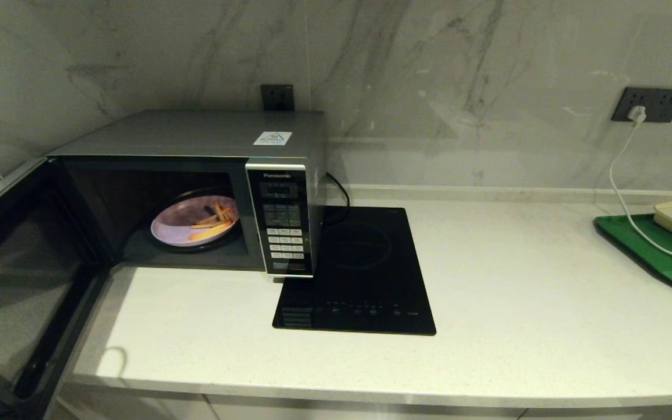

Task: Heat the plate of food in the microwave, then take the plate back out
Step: Close the microwave oven

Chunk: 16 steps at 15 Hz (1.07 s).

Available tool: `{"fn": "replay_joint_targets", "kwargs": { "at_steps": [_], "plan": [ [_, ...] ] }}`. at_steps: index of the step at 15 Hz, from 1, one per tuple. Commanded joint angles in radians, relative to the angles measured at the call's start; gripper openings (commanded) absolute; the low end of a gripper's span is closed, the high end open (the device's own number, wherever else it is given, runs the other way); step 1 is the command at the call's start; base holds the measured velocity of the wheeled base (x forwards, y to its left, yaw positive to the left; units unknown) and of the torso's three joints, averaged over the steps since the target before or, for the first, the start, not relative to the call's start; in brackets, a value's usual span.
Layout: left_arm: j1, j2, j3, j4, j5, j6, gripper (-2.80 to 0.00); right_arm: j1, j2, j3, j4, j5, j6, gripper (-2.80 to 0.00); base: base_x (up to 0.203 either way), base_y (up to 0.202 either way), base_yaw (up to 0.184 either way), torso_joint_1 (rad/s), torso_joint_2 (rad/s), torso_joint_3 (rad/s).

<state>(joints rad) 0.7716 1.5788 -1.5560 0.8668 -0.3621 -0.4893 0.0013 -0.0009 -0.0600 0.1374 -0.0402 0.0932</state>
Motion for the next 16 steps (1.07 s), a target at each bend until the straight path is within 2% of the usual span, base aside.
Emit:
{"fn": "replay_joint_targets", "kwargs": {
  "at_steps": [1, 3, 5, 8, 10, 13, 16],
  "plan": [
    [-0.102, -0.053, 0.036, 0.004, 0.001, -0.037, -2.8, 0.0, 0.001, 0.0, 0.001, 0.0, 0.0, -2.8, 0.0, 0.0, 0.0, 0.0, 0.0, 0.0],
    [-0.215, -0.079, 0.051, 0.004, 0.004, -0.094, -2.8, 0.0, 0.001, 0.0, 0.001, 0.0, 0.0, -2.8, 0.0, 0.0, 0.0, 0.0, 0.0, 0.0],
    [-0.36, -0.089, 0.057, 0.004, 0.04, -0.164, -2.8, 0.0, 0.001, 0.0, 0.001, 0.0, 0.0, -2.8, 0.0, 0.0, 0.0, 0.0, 0.0, 0.0],
    [-0.6, -0.079, 0.06, -0.018, 0.169, -0.268, -2.8, 0.0, 0.001, 0.0, 0.001, 0.0, 0.0, -2.8, 0.0, 0.0, 0.0, 0.0, 0.0, 0.0],
    [-0.729, -0.046, 0.06, -0.05, 0.247, -0.329, -2.8, 0.0, 0.001, 0.0, 0.001, 0.0, 0.0, -2.8, 0.0, 0.0, 0.0, 0.0, 0.0, 0.0],
    [-0.83, 0.041, 0.058, -0.103, 0.337, -0.362, -2.8, 0.0, 0.001, 0.0, 0.001, 0.0, 0.0, -2.8, 0.0, 0.0, 0.0, 0.0, 0.0, 0.0],
    [-0.874, 0.095, 0.057, -0.19, 0.359, -0.363, -2.8, 0.0, 0.001, 0.0, 0.001, 0.0, 0.0, -2.8, 0.0, 0.0, 0.0, 0.0, 0.0, 0.0]
  ]
}}
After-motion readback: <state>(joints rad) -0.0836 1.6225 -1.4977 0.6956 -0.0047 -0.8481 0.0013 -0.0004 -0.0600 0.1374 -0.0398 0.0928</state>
